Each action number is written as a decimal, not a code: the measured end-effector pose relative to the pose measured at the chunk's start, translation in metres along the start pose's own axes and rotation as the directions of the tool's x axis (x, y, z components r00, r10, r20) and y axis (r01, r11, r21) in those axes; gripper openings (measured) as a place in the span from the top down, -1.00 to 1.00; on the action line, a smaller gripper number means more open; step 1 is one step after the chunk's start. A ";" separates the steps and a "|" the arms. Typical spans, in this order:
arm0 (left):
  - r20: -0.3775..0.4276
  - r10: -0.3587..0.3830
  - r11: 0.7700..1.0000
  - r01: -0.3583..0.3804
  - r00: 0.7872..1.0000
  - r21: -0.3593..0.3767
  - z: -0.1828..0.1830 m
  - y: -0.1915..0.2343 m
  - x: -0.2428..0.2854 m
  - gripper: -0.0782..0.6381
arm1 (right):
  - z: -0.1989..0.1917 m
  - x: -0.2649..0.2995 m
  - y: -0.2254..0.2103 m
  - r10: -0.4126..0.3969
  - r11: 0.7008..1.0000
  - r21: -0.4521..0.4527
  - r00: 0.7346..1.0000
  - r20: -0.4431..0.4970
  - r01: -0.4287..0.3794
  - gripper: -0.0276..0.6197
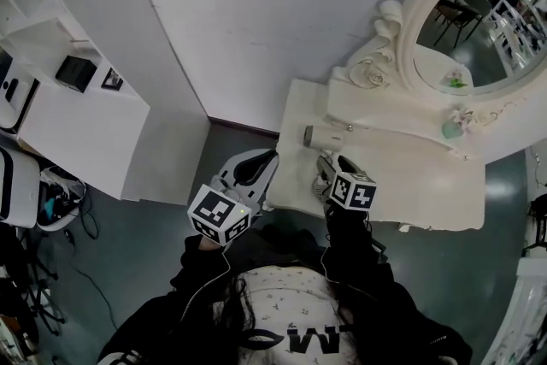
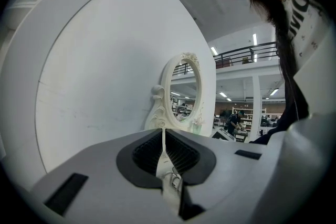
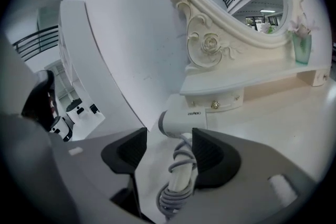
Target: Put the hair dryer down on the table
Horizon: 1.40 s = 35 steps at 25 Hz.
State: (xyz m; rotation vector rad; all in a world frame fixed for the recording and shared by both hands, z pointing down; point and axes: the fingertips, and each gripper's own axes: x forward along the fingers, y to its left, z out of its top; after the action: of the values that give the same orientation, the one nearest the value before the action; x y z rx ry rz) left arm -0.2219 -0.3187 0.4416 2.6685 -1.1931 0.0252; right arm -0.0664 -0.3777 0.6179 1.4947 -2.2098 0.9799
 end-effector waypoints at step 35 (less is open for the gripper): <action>-0.038 -0.195 0.979 0.192 0.980 -0.068 -0.033 -0.066 0.010 0.78 | 0.019 -0.134 0.094 0.221 0.972 0.037 0.951 0.215 -0.234 0.29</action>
State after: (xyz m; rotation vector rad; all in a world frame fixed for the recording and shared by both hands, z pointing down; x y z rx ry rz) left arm -0.1644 -0.2763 0.4625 2.6997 -0.9013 0.0150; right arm -0.0930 -0.2761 0.4909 1.4520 -2.5708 1.0069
